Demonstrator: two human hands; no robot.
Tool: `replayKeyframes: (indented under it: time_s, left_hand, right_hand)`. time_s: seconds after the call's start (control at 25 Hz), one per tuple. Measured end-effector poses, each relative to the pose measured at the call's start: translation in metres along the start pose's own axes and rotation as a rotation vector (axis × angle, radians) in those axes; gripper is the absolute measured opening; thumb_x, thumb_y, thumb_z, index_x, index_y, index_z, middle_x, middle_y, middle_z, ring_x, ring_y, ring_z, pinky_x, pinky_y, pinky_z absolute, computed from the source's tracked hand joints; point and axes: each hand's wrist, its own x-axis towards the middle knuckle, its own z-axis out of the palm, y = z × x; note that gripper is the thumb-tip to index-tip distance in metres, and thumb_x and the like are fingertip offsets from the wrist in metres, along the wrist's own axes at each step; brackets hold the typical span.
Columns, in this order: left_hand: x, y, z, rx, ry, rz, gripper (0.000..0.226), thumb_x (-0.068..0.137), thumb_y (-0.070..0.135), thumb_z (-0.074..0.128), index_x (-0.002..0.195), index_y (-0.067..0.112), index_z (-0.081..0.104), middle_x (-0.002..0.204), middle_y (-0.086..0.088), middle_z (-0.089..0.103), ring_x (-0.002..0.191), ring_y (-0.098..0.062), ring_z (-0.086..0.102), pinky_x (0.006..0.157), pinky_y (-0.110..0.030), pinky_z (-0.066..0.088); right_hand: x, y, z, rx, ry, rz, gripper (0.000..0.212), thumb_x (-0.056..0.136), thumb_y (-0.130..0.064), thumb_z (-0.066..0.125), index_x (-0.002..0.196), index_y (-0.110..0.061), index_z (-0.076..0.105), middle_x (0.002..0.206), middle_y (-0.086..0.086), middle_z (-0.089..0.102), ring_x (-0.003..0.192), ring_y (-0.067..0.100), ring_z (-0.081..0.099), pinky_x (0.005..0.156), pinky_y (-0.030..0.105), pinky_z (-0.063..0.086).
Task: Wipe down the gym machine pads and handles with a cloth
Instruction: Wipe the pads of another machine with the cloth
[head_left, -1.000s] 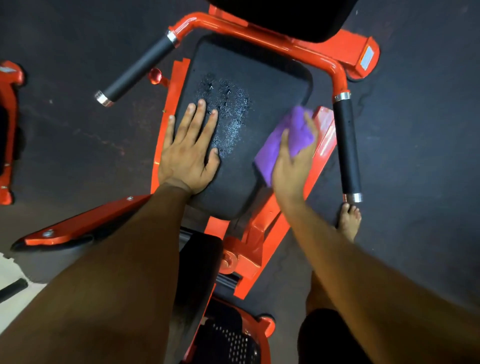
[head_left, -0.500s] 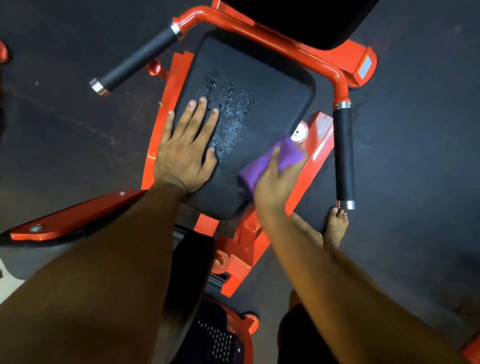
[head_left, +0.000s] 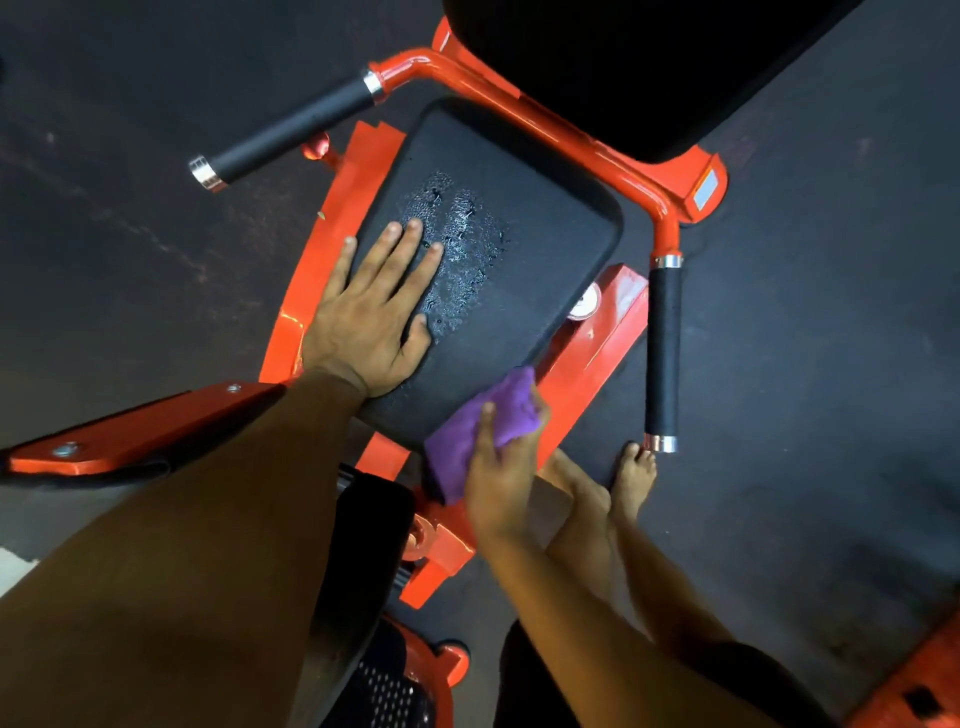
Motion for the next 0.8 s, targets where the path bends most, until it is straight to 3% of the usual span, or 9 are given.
replayKeyframes:
  time_s: [0.08,0.2,0.28,0.4,0.52,0.6,0.68,0.72,0.8]
  left_hand:
    - [-0.001,-0.001,0.0,-0.029,0.006,-0.014,0.075,0.092,0.034,0.046,0.163,0.018,0.027,0.172,-0.008,0.017,0.159,-0.024,0.015,0.126,-0.057,0.015]
    - [-0.001,0.0,-0.001,-0.071,0.049,-0.028,0.075,0.091,0.032,0.05,0.162,0.018,0.031,0.171,-0.007,0.022,0.158,-0.023,0.018,0.125,-0.057,0.018]
    - [-0.002,-0.002,0.001,-0.107,0.076,-0.033,0.073,0.089,0.03,0.05,0.16,0.017,0.036,0.17,-0.008,0.024,0.157,-0.024,0.021,0.125,-0.057,0.019]
    - [-0.002,-0.003,0.003,-0.146,0.067,-0.05,0.07,0.091,0.03,0.048,0.159,0.018,0.038,0.169,-0.008,0.025,0.158,-0.023,0.021,0.126,-0.055,0.018]
    - [-0.003,-0.002,0.005,-0.174,0.067,-0.057,0.067,0.094,0.03,0.045,0.159,0.017,0.037,0.169,-0.007,0.025,0.157,-0.022,0.022,0.127,-0.051,0.017]
    - [-0.004,-0.003,0.007,-0.177,0.069,-0.045,0.066,0.095,0.029,0.044,0.16,0.016,0.036,0.17,-0.007,0.024,0.157,-0.022,0.022,0.128,-0.049,0.015]
    - [-0.006,-0.003,0.01,-0.194,0.065,-0.05,0.065,0.097,0.029,0.042,0.16,0.017,0.035,0.17,-0.006,0.023,0.158,-0.021,0.02,0.129,-0.047,0.013]
    - [-0.005,-0.004,0.01,-0.214,0.073,-0.055,0.064,0.098,0.03,0.041,0.16,0.017,0.035,0.17,-0.006,0.023,0.158,-0.021,0.019,0.129,-0.046,0.013]
    - [-0.007,-0.002,0.011,-0.236,0.091,-0.058,0.061,0.101,0.03,0.039,0.16,0.017,0.035,0.17,-0.005,0.024,0.158,-0.02,0.019,0.129,-0.046,0.014]
  right_hand:
    - [-0.023,0.0,-0.012,-0.152,-0.081,0.011,0.057,0.096,-0.049,0.052,0.142,-0.018,0.043,0.129,0.01,0.061,0.118,0.018,0.061,0.108,0.038,0.043]
    - [0.003,-0.052,-0.048,-0.356,-0.207,-0.059,0.04,0.1,-0.032,0.06,0.138,-0.03,0.048,0.115,-0.009,0.066,0.103,0.001,0.062,0.101,0.017,0.042]
    - [0.032,-0.111,-0.06,-0.403,-0.293,-0.321,0.041,0.099,-0.021,0.061,0.139,-0.023,0.051,0.126,-0.006,0.062,0.116,0.003,0.058,0.103,0.012,0.036]
    - [0.129,-0.193,-0.025,-0.73,-0.577,-0.851,0.047,0.091,-0.004,0.058,0.137,-0.003,0.053,0.14,0.006,0.051,0.132,0.021,0.049,0.115,0.027,0.034]
    - [0.212,-0.259,0.067,-1.147,-0.916,-1.089,0.054,0.084,-0.002,0.057,0.138,-0.002,0.053,0.142,0.016,0.052,0.134,0.033,0.048,0.115,0.039,0.035]
    - [0.233,-0.277,0.126,-1.421,-1.107,-1.003,0.035,0.092,-0.007,0.06,0.128,-0.007,0.06,0.132,0.014,0.06,0.123,0.031,0.055,0.103,0.029,0.038]
    - [0.236,-0.277,0.17,-1.698,-1.252,-0.818,0.016,0.095,-0.02,0.064,0.105,-0.033,0.064,0.116,0.0,0.065,0.106,0.022,0.058,0.087,0.026,0.04]
    - [0.237,-0.274,0.187,-1.773,-1.274,-0.783,0.014,0.093,-0.027,0.065,0.092,-0.041,0.063,0.111,-0.006,0.066,0.1,0.019,0.058,0.086,0.027,0.042]
    - [0.244,-0.261,0.206,-1.859,-1.288,-0.766,0.014,0.09,-0.036,0.068,0.08,-0.041,0.06,0.1,-0.011,0.064,0.095,0.017,0.057,0.083,0.027,0.044]
